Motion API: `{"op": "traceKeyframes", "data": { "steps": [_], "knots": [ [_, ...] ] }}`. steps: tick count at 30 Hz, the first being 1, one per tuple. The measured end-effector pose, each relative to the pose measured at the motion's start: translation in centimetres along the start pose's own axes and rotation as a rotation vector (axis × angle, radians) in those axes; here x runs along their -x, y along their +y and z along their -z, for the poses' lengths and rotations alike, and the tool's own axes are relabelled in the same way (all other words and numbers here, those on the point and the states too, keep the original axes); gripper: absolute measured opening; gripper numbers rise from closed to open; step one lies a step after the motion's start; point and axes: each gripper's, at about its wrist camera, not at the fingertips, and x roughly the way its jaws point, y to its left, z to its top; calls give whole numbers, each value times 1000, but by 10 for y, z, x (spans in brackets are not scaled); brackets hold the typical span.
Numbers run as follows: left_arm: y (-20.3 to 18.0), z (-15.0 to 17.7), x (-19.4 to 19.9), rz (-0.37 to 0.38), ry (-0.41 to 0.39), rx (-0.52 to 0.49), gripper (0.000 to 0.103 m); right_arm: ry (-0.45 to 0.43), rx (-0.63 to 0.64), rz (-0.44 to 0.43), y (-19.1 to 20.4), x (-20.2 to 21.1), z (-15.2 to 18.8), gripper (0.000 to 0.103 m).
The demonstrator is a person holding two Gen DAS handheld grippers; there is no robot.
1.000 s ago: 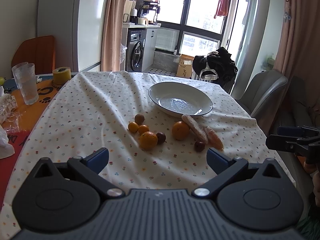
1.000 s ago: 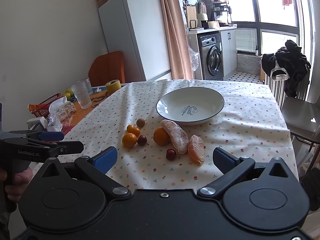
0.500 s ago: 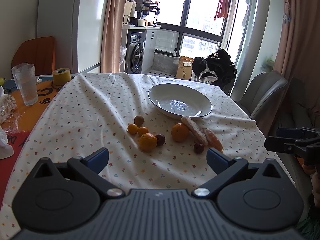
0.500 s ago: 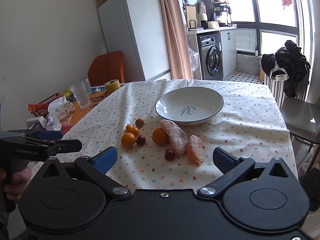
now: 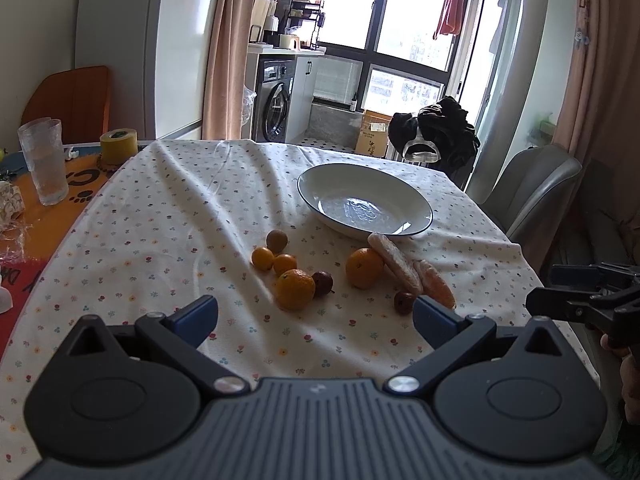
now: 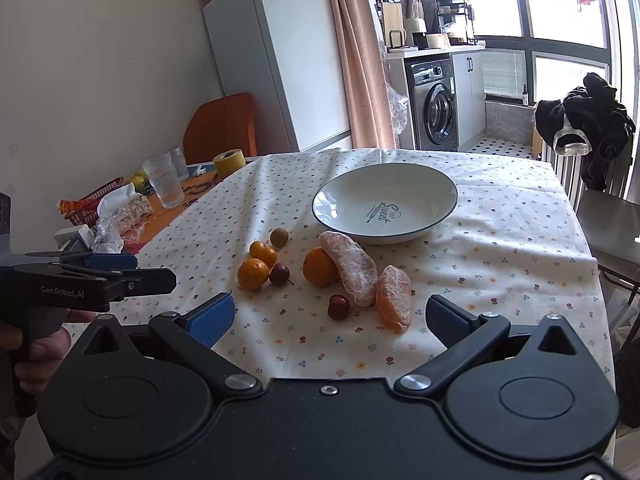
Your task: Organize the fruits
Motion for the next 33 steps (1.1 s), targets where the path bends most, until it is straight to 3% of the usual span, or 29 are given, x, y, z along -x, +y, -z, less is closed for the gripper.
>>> {"op": "traceKeyframes", "data": {
  "steps": [10, 15, 26, 33],
  "knots": [
    [3, 0, -28, 8, 13, 7, 101, 7, -14, 0, -16, -24, 2, 103],
    [3, -1, -43, 10, 25, 8, 94, 12, -24, -4, -23, -35, 3, 101],
    [10, -1, -79, 9, 65, 32, 68, 42, -23, 1, -36, -67, 4, 77],
    [15, -1, -98, -9, 79, 45, 62, 66, -26, 14, -42, -84, 5, 64]
  ]
}}
